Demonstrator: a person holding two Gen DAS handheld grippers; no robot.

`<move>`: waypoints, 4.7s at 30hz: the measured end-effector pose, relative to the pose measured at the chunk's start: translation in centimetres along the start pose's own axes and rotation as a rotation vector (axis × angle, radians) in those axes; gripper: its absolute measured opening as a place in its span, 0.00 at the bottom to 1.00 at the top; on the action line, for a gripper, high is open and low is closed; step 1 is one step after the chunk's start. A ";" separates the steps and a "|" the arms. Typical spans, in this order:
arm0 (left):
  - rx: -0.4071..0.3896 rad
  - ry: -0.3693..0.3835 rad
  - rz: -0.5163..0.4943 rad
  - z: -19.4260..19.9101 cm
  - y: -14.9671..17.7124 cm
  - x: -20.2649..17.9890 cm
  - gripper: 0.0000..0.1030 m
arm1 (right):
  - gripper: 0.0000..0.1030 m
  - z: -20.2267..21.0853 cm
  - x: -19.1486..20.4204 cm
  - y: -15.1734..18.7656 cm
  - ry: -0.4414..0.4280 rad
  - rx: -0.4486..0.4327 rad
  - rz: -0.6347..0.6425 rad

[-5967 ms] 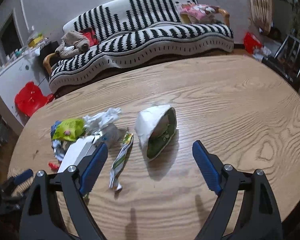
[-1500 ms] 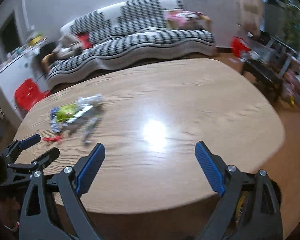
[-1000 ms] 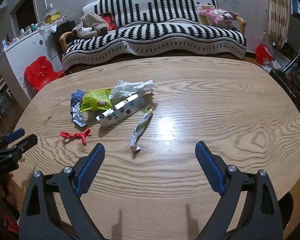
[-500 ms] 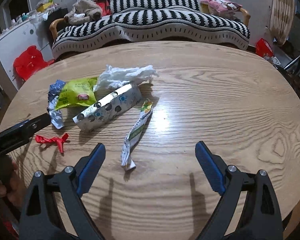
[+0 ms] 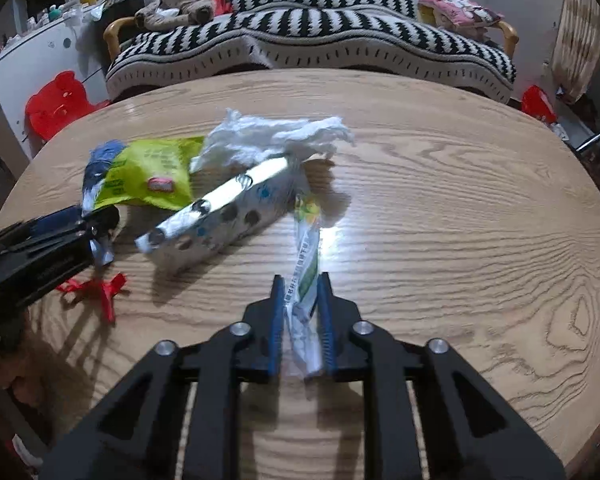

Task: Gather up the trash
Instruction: 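Grasp the crumpled blue-silver foil with the left tool while the right tool grasps the white-green strip wrapper, then carry foil and strip wrapper to the bin and open both tools over it, then return both tools to the table over the ribbon and blister pack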

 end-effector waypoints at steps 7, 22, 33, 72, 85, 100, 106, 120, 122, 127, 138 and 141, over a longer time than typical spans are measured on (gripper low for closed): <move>-0.002 0.014 0.028 2.1 0.7 1.5 0.29 | 0.16 3.6 -0.4 -0.1 -0.012 -0.071 0.002; -0.100 0.059 0.042 13.8 3.1 3.2 0.29 | 0.16 10.8 -0.9 3.0 -0.022 -0.125 0.057; -0.116 0.092 0.046 16.1 4.7 2.5 0.29 | 0.16 12.6 -1.7 4.9 -0.018 -0.108 0.037; 0.029 0.800 -0.695 16.5 17.5 -54.9 0.29 | 0.16 23.3 -50.4 29.1 0.261 0.039 -0.756; 0.112 0.832 -0.736 13.5 20.0 -60.3 0.30 | 0.16 22.7 -52.0 29.8 0.261 0.062 -0.794; 0.040 0.791 -0.682 14.0 17.4 -57.2 0.87 | 0.68 25.6 -49.5 26.2 0.306 -0.044 -0.736; -0.115 0.731 -0.569 17.7 11.8 -47.7 0.90 | 0.76 27.3 -42.6 19.8 0.261 -0.195 -0.613; -0.236 0.372 -0.271 18.2 6.1 -18.2 0.90 | 0.79 20.2 -18.5 7.0 0.032 -0.214 -0.280; -0.249 0.331 -0.237 18.5 5.7 -14.5 0.90 | 0.79 19.0 -15.1 5.9 0.011 -0.201 -0.235; -0.254 0.267 -0.195 18.6 5.5 -7.1 0.90 | 0.79 15.9 -8.0 4.3 -0.033 -0.168 -0.161; -0.124 0.188 -0.212 11.0 6.8 1.9 0.90 | 0.79 9.4 -1.6 2.3 -0.082 -0.068 -0.107; -0.100 0.175 -0.233 8.9 6.6 1.6 0.90 | 0.79 7.5 -1.1 1.3 -0.082 -0.050 -0.129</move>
Point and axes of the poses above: each gripper's, at about its wrist camera, not at the fingertips, and z roughly against the way its jaws point, x to its left, y to its underside, the point moved 1 cm from there along -z, roughly the way its jaws point, and after that the axes turned 6 degrees about -z, right-handed, at the moved point
